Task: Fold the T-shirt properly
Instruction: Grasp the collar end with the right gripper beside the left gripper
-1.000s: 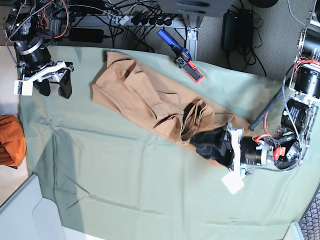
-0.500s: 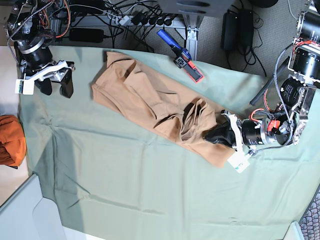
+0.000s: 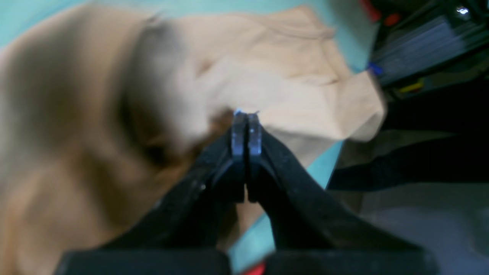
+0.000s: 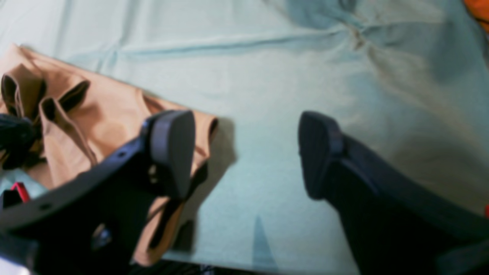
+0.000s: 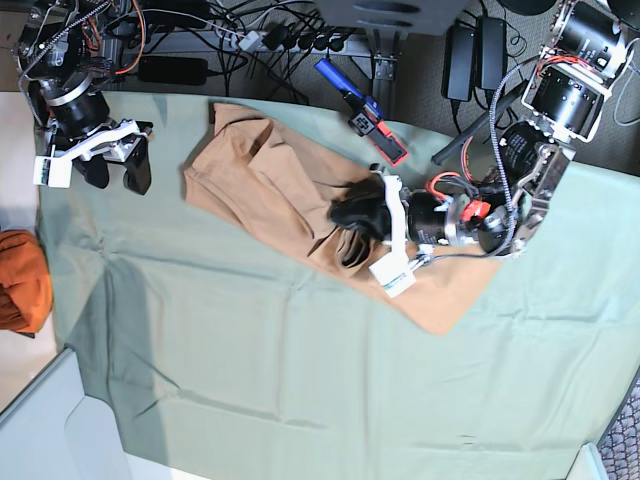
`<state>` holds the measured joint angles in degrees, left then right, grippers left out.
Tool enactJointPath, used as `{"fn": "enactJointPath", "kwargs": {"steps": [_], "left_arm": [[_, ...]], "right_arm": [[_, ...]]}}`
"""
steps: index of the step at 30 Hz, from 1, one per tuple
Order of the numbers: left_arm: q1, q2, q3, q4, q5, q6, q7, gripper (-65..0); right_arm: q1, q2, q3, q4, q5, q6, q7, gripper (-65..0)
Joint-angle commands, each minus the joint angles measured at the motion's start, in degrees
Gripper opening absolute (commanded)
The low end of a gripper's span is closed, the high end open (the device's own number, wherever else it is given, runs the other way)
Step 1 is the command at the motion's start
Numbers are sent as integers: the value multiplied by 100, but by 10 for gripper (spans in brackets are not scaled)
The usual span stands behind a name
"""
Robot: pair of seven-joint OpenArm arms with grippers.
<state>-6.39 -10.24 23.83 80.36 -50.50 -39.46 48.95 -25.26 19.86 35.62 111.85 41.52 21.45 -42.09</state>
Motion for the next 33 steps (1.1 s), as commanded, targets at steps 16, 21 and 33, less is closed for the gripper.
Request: {"fn": "enactJointPath", "kwargs": {"steps": [16, 21, 33], "left_arm": [[-153, -330, -398, 874, -990, -54, 656, -650], [-153, -557, -398, 1021, -994, -54, 654, -650], [-155, -918, -404, 1169, -1016, -54, 658, -650]], "right_arm": [[-63, -1091, 42, -597, 345, 236, 0, -226], [-48, -1384, -249, -616, 337, 234, 4, -226], [446, -1718, -612, -1261, 136, 232, 111, -226]]}}
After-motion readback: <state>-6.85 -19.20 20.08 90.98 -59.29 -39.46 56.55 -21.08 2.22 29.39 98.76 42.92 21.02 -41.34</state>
